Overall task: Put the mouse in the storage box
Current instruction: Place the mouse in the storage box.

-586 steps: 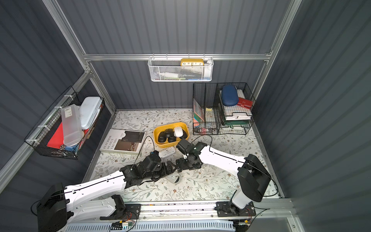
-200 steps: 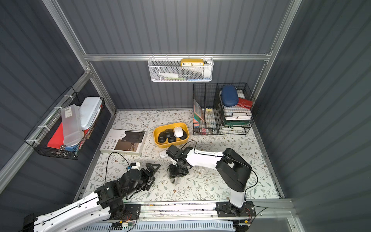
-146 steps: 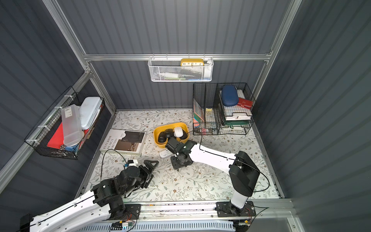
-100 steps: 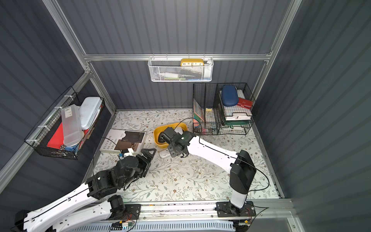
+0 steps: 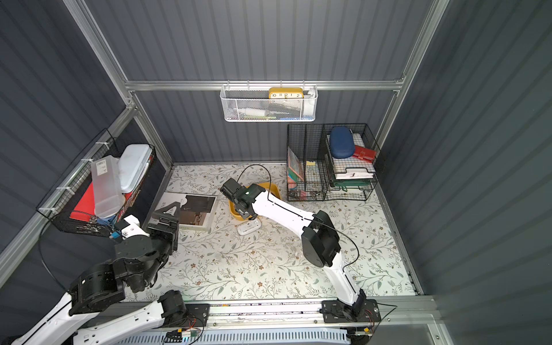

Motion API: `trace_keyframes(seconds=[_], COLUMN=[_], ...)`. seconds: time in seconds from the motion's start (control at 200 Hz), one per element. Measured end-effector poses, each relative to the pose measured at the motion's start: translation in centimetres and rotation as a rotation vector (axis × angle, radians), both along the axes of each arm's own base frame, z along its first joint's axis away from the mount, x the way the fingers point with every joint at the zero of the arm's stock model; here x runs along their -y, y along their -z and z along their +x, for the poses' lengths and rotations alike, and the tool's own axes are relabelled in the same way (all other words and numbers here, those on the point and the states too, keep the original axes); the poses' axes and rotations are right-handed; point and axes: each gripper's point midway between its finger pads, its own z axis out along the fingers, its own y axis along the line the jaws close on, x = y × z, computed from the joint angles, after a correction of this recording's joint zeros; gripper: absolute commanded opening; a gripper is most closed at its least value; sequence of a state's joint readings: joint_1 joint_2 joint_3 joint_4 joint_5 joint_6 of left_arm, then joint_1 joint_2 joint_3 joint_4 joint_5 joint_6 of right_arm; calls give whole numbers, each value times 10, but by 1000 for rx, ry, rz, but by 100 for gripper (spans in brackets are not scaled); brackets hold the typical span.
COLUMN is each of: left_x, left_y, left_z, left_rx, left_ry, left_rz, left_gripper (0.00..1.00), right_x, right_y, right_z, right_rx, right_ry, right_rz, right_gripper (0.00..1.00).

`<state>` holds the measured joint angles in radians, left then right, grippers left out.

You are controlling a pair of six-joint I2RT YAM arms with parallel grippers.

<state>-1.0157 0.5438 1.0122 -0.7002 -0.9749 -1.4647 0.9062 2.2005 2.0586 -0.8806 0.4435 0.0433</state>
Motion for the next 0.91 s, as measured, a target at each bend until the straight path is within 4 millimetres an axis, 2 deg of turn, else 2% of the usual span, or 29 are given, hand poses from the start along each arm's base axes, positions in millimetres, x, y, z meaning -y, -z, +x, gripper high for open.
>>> trace_keyframes(seconds=[0.35,0.495,0.72,0.906], left_x=[8,6,-3,-8], left_y=[2,1,0,1], left_z=[8,8,4,3], left_rx=[13,25,40,45], left_ry=[6,-1,-20,-31], left_rz=[147,161,149,145], left_gripper=[99,99,99,99], right_x=[-34,-46,-52,-51], right_y=[15,24,43,63], right_z=[35,42,46,48], right_rx=[72,96,134,159], right_ry=[-63,-99,-140,-155], right_rz=[-41,-72,-168,-263], right_gripper=[29,30,30,34])
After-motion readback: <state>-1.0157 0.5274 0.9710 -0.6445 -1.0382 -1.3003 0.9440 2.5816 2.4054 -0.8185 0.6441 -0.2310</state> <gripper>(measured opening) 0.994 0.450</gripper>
